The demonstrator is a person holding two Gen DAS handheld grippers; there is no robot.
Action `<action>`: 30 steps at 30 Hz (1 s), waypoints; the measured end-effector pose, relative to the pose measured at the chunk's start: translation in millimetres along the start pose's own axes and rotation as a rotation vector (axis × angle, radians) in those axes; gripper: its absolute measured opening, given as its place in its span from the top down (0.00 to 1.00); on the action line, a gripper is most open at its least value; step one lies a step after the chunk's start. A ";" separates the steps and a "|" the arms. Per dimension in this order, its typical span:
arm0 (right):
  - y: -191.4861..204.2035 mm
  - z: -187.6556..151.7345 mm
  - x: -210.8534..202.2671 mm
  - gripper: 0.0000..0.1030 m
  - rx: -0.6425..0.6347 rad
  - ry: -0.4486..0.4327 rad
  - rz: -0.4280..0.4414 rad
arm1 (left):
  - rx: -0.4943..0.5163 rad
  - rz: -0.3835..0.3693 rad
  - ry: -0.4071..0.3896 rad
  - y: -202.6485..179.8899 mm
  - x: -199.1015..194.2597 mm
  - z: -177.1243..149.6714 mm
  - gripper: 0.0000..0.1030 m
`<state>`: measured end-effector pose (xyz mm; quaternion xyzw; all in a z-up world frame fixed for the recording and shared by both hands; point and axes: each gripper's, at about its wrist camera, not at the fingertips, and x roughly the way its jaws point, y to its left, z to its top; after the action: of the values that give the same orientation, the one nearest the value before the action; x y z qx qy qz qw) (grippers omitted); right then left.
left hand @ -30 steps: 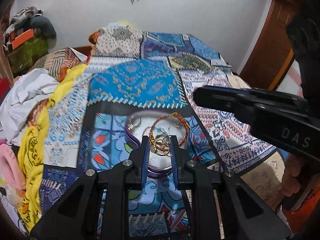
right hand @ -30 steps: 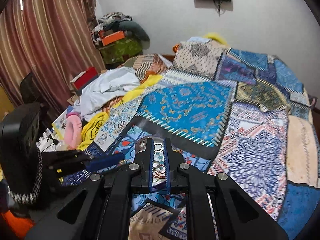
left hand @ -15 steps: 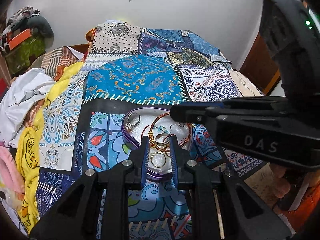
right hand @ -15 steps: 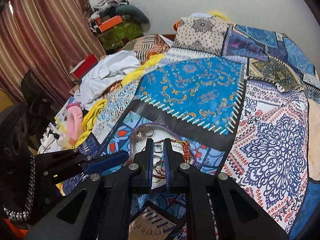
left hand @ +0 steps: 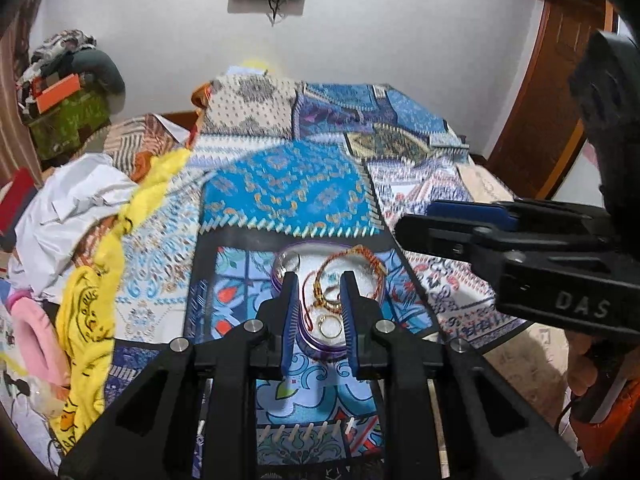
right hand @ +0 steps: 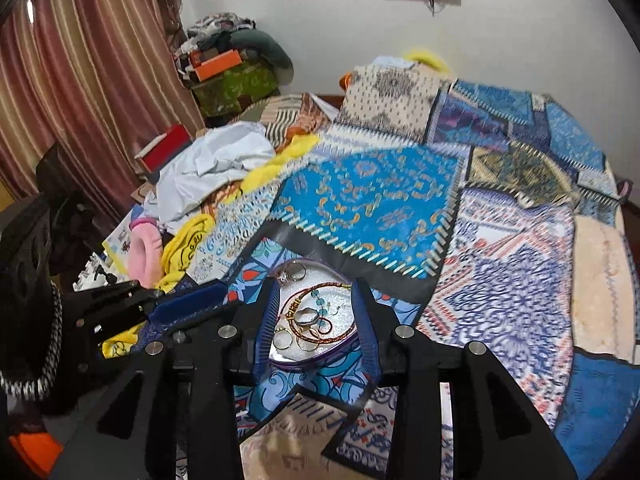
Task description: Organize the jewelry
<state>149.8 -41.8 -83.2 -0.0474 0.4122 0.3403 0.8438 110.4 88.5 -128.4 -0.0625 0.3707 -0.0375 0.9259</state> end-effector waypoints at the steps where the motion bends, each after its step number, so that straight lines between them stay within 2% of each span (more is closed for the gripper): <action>1: 1.6 0.0 -9.6 0.67 -0.006 -0.021 -0.009 | 0.000 0.003 -0.011 -0.8 -4.5 2.3 0.80; 3: 4.8 1.7 -23.6 0.67 -0.015 -0.055 -0.024 | 0.002 0.012 -0.051 -4.7 -21.6 9.4 0.80; 7: 13.4 4.3 -71.9 0.67 -0.035 -0.181 -0.065 | 0.015 0.033 -0.154 -14.1 -60.7 21.9 0.79; 8: 15.6 5.4 -82.7 0.67 -0.037 -0.210 -0.068 | 0.020 0.036 -0.200 -18.9 -77.9 26.0 0.78; 10: 21.0 5.2 -115.4 0.67 -0.046 -0.297 -0.078 | 0.026 0.041 -0.280 -26.6 -105.4 31.1 0.71; 14: 33.7 -1.6 -172.4 0.65 -0.061 -0.459 -0.108 | 0.051 0.051 -0.440 -43.4 -160.1 33.7 0.65; 16: 40.6 -7.5 -197.6 0.51 -0.064 -0.538 -0.123 | 0.059 0.057 -0.509 -51.0 -183.1 32.2 0.58; 17: 44.5 -11.4 -207.8 0.47 -0.065 -0.578 -0.134 | 0.062 0.062 -0.556 -55.7 -197.8 29.3 0.55; 19: 51.5 -19.1 -225.1 0.31 -0.066 -0.648 -0.161 | 0.065 0.073 -0.606 -60.6 -213.4 25.8 0.46; 21: 58.3 -25.8 -236.7 0.22 -0.067 -0.696 -0.193 | 0.069 0.089 -0.641 -65.3 -226.6 22.1 0.39; 25: 66.8 -33.1 -242.6 0.16 -0.063 -0.735 -0.232 | 0.050 0.103 -0.671 -66.3 -241.0 14.0 0.09; 26: 67.8 -34.2 -242.1 0.15 -0.060 -0.739 -0.238 | 0.043 0.120 -0.681 -66.3 -243.6 11.2 0.06; 28: 68.7 -35.8 -239.5 0.02 -0.047 -0.745 -0.254 | 0.037 0.139 -0.685 -65.4 -245.7 6.8 0.01; 30: 70.9 -37.3 -236.0 0.00 -0.034 -0.756 -0.273 | 0.025 0.142 -0.681 -63.9 -245.9 4.5 0.01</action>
<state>-19.6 -127.4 78.4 0.0126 0.0571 0.2255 0.9725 -65.5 54.2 51.6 -0.0343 0.0433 0.0454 0.9974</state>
